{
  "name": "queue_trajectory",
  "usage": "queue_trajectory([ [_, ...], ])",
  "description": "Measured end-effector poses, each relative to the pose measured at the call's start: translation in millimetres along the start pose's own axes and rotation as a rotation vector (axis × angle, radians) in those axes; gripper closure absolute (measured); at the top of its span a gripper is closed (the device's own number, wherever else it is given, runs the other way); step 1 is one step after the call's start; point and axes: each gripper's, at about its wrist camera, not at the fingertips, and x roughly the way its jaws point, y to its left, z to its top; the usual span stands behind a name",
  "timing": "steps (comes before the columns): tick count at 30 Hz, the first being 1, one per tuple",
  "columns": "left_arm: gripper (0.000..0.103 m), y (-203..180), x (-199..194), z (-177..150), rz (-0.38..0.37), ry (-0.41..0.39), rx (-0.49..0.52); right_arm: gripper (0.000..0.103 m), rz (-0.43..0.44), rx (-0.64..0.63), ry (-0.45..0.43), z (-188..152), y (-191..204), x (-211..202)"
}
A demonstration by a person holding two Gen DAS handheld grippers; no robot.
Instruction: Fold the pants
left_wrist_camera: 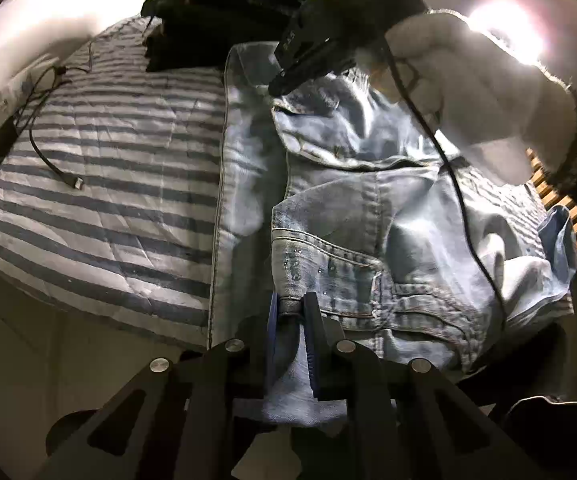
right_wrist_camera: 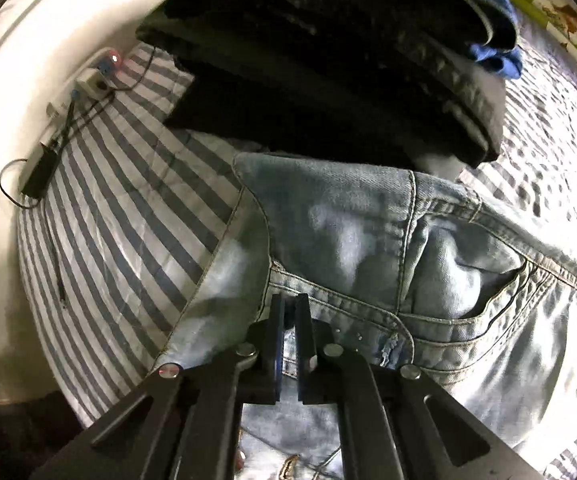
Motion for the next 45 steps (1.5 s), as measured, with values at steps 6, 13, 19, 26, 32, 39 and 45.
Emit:
queue_trajectory([
  [6, 0.090, -9, -29, 4, -0.017, -0.066, 0.012, 0.100, 0.123, 0.066, -0.120, 3, -6, -41],
  [13, 0.090, 5, -53, 16, 0.004, -0.120, -0.016, 0.103, 0.102, 0.009, -0.232, 40, 3, -79],
  [19, 0.090, 0, -23, 3, 0.007, -0.047, -0.003, 0.101, 0.045, -0.034, -0.005, 30, 12, -32],
  [26, 0.090, 4, -18, -4, -0.027, -0.037, -0.043, 0.071, -0.015, -0.038, 0.089, 7, 19, 6],
  [32, 0.090, 2, -21, -5, -0.027, -0.036, -0.035, 0.064, -0.143, -0.124, 0.118, 3, 31, 13],
  [39, 0.090, -1, -24, -5, -0.027, -0.046, -0.028, 0.086, -0.132, -0.127, 0.117, -2, 24, 9],
  [45, 0.090, -6, -39, 1, -0.066, -0.100, -0.031, 0.094, -0.027, 0.007, -0.027, -13, -7, -40],
])
